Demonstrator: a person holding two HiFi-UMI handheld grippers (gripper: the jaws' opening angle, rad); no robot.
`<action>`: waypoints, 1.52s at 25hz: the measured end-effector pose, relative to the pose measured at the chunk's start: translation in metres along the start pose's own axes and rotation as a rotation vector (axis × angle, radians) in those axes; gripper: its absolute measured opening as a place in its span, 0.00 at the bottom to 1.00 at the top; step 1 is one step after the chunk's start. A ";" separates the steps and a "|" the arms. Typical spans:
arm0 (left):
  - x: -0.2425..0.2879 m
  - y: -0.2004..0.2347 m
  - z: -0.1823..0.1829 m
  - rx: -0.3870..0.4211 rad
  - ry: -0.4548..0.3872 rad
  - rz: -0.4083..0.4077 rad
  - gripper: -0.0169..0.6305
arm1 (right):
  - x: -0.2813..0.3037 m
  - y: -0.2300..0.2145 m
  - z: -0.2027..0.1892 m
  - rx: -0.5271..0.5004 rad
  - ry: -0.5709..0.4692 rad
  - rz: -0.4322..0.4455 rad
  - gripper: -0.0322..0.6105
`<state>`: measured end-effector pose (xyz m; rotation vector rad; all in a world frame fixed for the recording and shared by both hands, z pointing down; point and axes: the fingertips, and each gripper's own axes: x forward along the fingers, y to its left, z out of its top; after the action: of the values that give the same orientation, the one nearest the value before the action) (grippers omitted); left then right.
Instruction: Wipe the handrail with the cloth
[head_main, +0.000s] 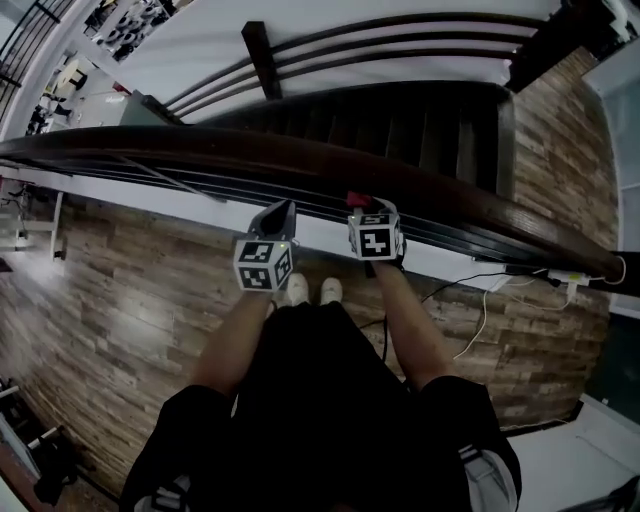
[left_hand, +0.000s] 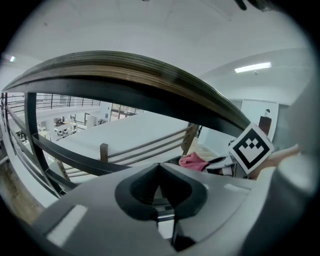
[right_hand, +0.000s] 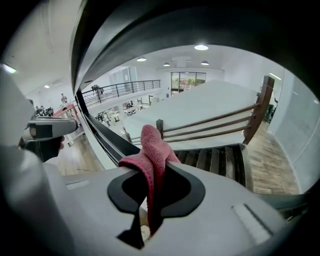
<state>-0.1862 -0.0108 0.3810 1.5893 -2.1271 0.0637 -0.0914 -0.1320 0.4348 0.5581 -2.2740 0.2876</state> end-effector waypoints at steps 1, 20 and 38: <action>-0.002 0.003 0.002 0.002 0.001 0.009 0.03 | 0.001 0.004 0.005 -0.015 -0.006 0.004 0.12; -0.012 0.086 0.009 0.041 0.030 -0.009 0.03 | 0.036 0.082 0.040 0.007 -0.020 -0.008 0.12; -0.044 0.191 0.011 0.005 0.028 -0.031 0.03 | 0.058 0.156 0.072 0.031 -0.052 -0.079 0.12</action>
<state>-0.3557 0.0874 0.4000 1.6143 -2.0827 0.0805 -0.2465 -0.0393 0.4220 0.6769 -2.2941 0.2728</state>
